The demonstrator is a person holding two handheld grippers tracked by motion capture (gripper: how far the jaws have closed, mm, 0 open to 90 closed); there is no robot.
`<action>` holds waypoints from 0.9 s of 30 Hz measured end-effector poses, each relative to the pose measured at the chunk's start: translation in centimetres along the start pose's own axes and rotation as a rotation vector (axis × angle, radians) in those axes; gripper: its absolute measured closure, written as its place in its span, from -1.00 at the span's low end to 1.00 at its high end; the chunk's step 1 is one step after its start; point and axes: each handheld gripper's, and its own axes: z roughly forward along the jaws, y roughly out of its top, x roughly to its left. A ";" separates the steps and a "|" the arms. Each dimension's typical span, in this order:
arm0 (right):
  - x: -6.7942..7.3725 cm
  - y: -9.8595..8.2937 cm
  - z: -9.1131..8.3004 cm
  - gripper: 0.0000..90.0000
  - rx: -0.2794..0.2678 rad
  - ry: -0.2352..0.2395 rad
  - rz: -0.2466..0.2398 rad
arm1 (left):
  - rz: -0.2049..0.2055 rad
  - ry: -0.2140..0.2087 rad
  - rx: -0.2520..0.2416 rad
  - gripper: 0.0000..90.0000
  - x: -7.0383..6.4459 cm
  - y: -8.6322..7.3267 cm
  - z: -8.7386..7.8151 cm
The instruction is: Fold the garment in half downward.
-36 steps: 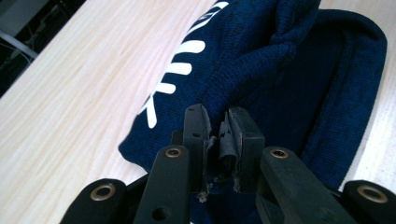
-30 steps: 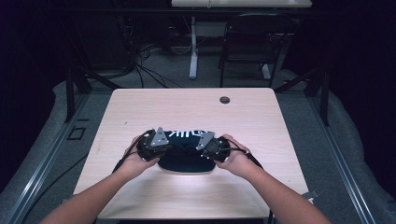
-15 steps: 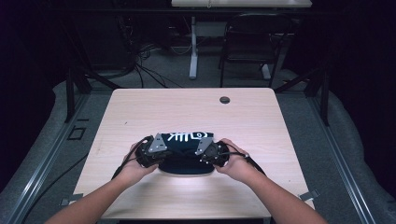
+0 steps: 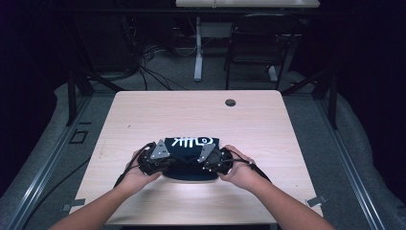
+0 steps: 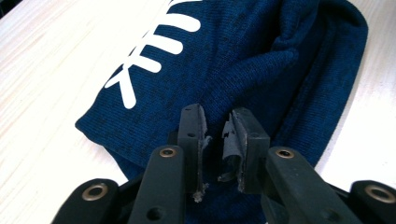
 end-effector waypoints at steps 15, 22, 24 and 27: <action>0.6 0.9 -3.3 0.52 -0.080 0.046 0.073 | -0.019 -0.030 -0.049 0.30 -0.3 0.8 -2.9; -0.3 0.2 -2.5 0.56 -0.052 -0.011 0.140 | -0.068 0.004 -0.045 0.31 0.9 0.9 -1.9; -0.8 -0.2 -1.6 0.56 -0.055 0.000 0.196 | -0.070 0.011 -0.031 0.32 1.2 0.7 -1.4; -1.3 -0.6 -0.5 0.54 -0.038 -0.008 0.223 | -0.079 0.013 -0.013 0.32 1.4 0.3 -0.7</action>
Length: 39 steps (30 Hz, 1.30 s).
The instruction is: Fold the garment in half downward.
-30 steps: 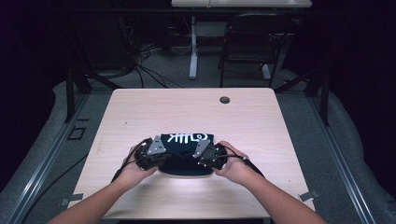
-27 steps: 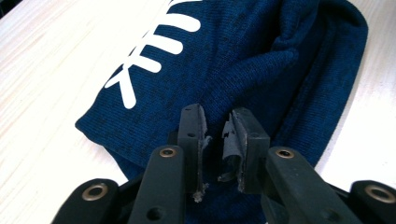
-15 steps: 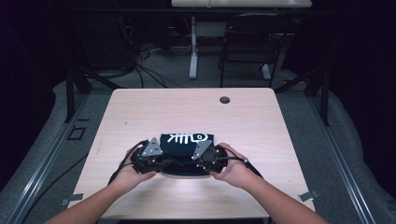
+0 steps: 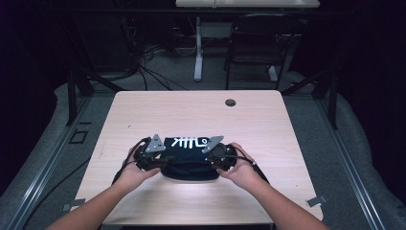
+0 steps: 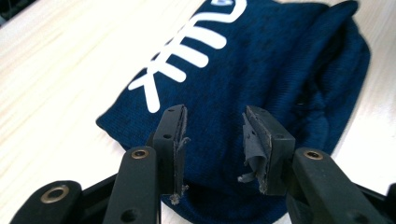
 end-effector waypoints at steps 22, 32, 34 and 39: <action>1.1 -2.9 2.4 0.51 0.016 0.085 0.069 | -0.042 -0.060 0.023 0.31 -1.5 -2.9 1.7; 1.2 -4.4 2.3 0.48 0.024 0.064 0.096 | -0.047 -0.040 0.019 0.31 -2.5 -2.6 2.5; 1.0 -4.7 2.1 0.48 0.013 0.060 0.113 | -0.050 -0.043 0.017 0.30 -2.5 -2.5 2.6; 0.8 -4.9 1.3 0.44 -0.017 0.055 0.135 | -0.051 -0.035 0.008 0.24 -2.5 -2.1 2.1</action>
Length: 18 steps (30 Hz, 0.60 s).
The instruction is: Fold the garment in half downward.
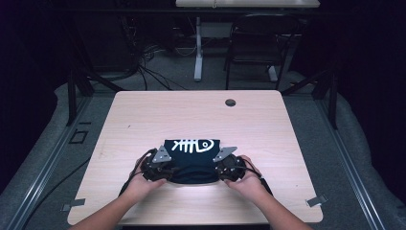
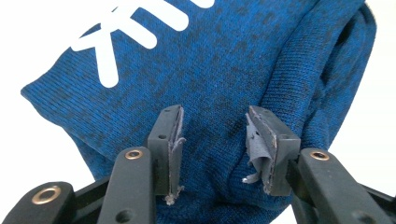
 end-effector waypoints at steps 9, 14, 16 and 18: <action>0.0 -0.4 -1.6 0.37 -0.054 -0.011 0.028 | -0.058 0.008 -0.051 0.15 0.6 -0.8 -1.8; -0.2 -0.8 -2.4 0.30 -0.084 -0.016 0.059 | -0.112 0.029 -0.091 0.13 1.1 -1.9 -3.4; -0.3 -1.1 -2.7 0.28 -0.097 -0.006 0.082 | -0.132 0.045 -0.108 0.13 1.3 -2.4 -4.1; -0.4 -1.5 -3.0 0.27 -0.104 -0.014 0.096 | -0.155 0.056 -0.123 0.12 1.5 -3.1 -4.7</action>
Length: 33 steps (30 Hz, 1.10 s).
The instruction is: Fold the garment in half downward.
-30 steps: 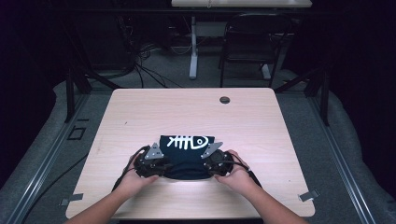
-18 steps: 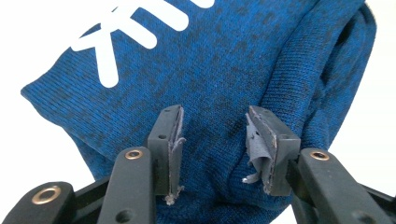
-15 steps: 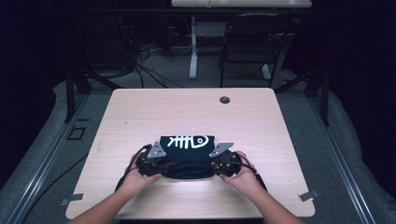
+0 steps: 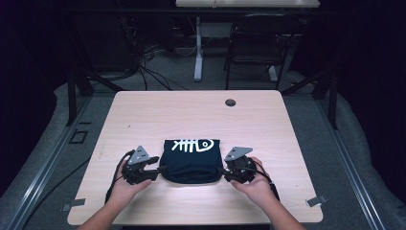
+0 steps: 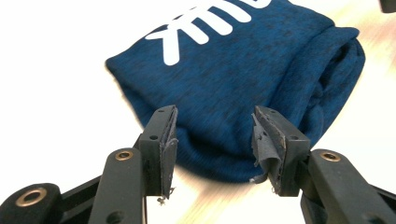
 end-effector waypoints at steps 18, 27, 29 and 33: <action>-0.6 -4.0 -2.1 0.23 -0.086 -0.036 0.129 | -0.126 0.050 -0.021 0.11 1.4 -3.9 -3.1; -1.0 -5.6 -1.5 0.22 -0.119 -0.037 0.160 | -0.179 0.061 -0.052 0.11 2.2 -4.5 -2.9; -1.1 -5.7 -1.4 0.22 -0.126 -0.045 0.168 | -0.176 0.071 -0.046 0.11 2.4 -4.7 -2.9; -1.2 -5.9 -1.2 0.20 -0.149 -0.051 0.184 | -0.184 0.097 -0.043 0.11 3.0 -4.9 -2.9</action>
